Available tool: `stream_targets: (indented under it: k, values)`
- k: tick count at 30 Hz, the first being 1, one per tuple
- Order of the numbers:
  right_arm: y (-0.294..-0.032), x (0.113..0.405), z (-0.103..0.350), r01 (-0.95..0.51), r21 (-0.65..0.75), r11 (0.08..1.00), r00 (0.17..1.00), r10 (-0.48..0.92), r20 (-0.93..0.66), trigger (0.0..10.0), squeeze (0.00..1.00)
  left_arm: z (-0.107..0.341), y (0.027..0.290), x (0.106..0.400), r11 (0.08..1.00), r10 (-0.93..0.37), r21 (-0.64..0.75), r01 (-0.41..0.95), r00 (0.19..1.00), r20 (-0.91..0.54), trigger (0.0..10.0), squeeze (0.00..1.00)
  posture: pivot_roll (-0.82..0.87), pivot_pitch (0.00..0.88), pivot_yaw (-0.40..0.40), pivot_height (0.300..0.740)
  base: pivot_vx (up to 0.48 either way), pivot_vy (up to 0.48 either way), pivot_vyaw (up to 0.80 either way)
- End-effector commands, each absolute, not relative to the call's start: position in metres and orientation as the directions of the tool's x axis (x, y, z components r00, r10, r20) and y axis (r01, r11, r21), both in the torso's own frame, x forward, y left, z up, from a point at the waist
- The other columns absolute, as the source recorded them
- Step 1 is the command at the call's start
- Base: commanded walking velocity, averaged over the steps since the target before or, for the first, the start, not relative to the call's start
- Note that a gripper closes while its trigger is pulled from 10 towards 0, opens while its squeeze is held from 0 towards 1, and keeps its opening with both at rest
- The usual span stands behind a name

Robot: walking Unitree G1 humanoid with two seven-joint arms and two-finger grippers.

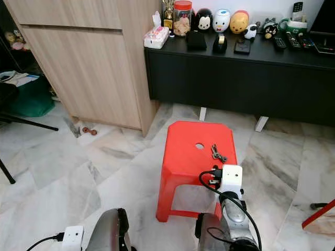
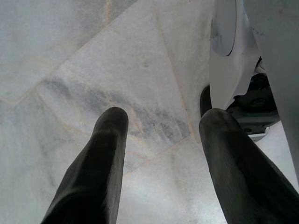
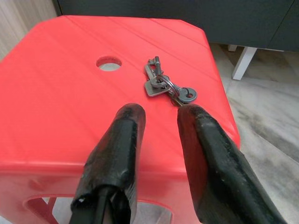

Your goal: Hang keys on a hook

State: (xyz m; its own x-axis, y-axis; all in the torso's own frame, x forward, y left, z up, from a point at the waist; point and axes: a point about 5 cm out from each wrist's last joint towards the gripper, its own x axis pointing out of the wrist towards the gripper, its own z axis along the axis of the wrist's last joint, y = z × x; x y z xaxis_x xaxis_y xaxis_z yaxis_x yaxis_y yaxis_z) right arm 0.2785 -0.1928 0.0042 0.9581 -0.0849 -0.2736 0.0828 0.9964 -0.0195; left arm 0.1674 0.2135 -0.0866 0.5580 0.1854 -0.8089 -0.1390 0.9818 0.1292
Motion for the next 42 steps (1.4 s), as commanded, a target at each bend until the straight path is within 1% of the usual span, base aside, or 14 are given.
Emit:
stream_targets:
  k: [1,12,19,23,29,37,38,42]
  values:
    - [-0.191,0.278,0.006,0.078,-0.017,0.997,0.963,-0.079,-0.259,10.0,0.00,-0.090,0.198,0.167,0.989,0.136,0.081,-0.122,0.554,-0.821,10.0,0.00,-0.08,0.015,-0.005,0.548,0.000,0.000,0.00]
    - [-0.192,0.281,0.010,0.071,-0.012,0.997,0.970,-0.072,-0.232,10.0,0.00,-0.090,0.198,0.166,0.990,0.134,0.080,-0.120,0.556,-0.821,10.0,0.00,-0.08,0.000,-0.003,0.548,0.000,0.000,0.00]
    - [-0.191,0.281,0.009,0.072,-0.009,0.997,0.970,-0.072,-0.233,10.0,0.00,-0.090,0.198,0.166,0.990,0.134,0.085,-0.115,0.553,-0.822,10.0,0.00,-0.06,0.000,-0.001,0.548,0.242,0.000,0.00]
    - [-0.189,0.280,0.007,0.059,-0.002,0.998,0.967,-0.058,-0.247,10.0,0.00,-0.090,0.198,0.167,0.989,0.144,0.096,-0.113,0.556,-0.818,10.0,0.00,0.02,0.000,-0.031,0.548,0.120,0.000,0.00]
    - [-0.187,0.283,0.008,0.041,-0.003,0.999,0.966,-0.040,-0.255,10.0,0.00,-0.090,0.197,0.167,0.989,0.145,0.096,-0.116,0.561,-0.815,10.0,0.00,0.05,0.000,-0.048,0.548,0.000,0.000,0.00]
    - [-0.190,0.291,0.015,0.042,-0.012,0.999,0.971,-0.043,-0.237,10.0,0.00,-0.089,0.196,0.168,0.990,0.135,0.086,-0.114,0.564,-0.815,10.0,0.00,0.00,0.000,-0.046,0.548,0.000,0.000,0.00]
    - [-0.192,0.291,0.017,0.055,-0.010,0.998,0.973,-0.056,-0.222,10.0,0.00,-0.089,0.197,0.168,0.991,0.130,0.087,-0.103,0.560,-0.818,10.0,0.00,-0.04,0.002,-0.029,0.548,0.000,0.000,0.00]
    - [-0.195,0.288,0.016,0.068,-0.009,0.998,0.974,-0.068,-0.215,10.0,0.00,-0.089,0.197,0.168,0.991,0.127,0.088,-0.096,0.557,-0.821,10.0,0.00,-0.06,0.026,-0.015,0.548,0.000,0.000,0.00]
